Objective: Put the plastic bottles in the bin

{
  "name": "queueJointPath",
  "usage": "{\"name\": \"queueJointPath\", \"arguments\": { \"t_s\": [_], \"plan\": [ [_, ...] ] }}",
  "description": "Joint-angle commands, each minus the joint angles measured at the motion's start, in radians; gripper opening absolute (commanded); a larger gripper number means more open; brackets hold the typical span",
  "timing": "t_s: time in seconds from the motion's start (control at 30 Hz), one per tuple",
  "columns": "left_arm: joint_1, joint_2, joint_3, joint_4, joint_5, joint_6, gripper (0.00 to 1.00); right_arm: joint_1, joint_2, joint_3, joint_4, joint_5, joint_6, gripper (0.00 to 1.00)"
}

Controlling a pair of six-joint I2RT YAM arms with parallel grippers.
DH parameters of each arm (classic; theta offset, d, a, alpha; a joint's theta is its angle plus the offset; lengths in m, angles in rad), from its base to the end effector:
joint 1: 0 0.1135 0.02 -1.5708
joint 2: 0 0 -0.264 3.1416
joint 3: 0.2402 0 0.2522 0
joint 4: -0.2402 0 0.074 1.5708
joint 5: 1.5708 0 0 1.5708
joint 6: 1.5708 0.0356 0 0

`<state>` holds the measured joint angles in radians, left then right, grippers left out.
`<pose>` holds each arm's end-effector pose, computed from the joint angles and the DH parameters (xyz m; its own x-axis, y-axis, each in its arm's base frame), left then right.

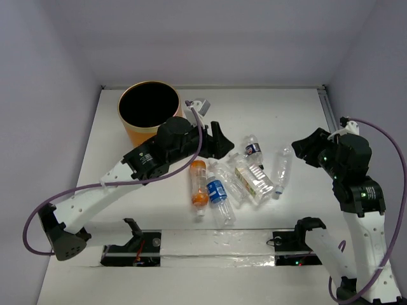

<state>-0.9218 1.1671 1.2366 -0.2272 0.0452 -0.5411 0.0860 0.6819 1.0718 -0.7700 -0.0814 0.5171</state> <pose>0.1587 -0.2119 0.4159 -0.5052 -0.1854 -0.8429 0.6564 0.5515 -0.5148 0.1198 0.0132 0.3879 -0.4008 0.4600 -0.7923 0.0429 0.8733 0.4853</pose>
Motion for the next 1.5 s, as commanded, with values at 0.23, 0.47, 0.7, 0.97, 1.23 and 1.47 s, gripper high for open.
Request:
{"name": "queueJointPath", "arguments": {
  "t_s": [0.23,0.47,0.7,0.97,1.23,1.47],
  "plan": [
    [0.0,-0.096,-0.146,-0.087,-0.036,-0.14,0.15,0.003,-0.021,-0.038,-0.034,0.019,-0.026,0.0],
    [0.0,-0.104,-0.242,-0.251,-0.181,-0.241,0.0,0.003,0.024,-0.041,0.018,-0.015,-0.035,0.0],
    [0.0,0.009,-0.278,-0.33,-0.252,-0.283,0.62,0.003,0.073,-0.076,0.101,-0.06,-0.029,0.05],
    [0.07,0.157,-0.298,-0.258,-0.243,-0.255,0.81,0.003,0.116,-0.115,0.158,-0.139,-0.045,0.52],
    [0.13,0.276,-0.247,-0.192,-0.237,-0.158,0.8,0.003,0.12,-0.145,0.158,-0.141,-0.066,0.56],
    [0.175,0.351,-0.269,-0.129,-0.2,-0.111,0.79,0.003,0.137,-0.17,0.147,-0.068,-0.065,0.78]
  ]
}}
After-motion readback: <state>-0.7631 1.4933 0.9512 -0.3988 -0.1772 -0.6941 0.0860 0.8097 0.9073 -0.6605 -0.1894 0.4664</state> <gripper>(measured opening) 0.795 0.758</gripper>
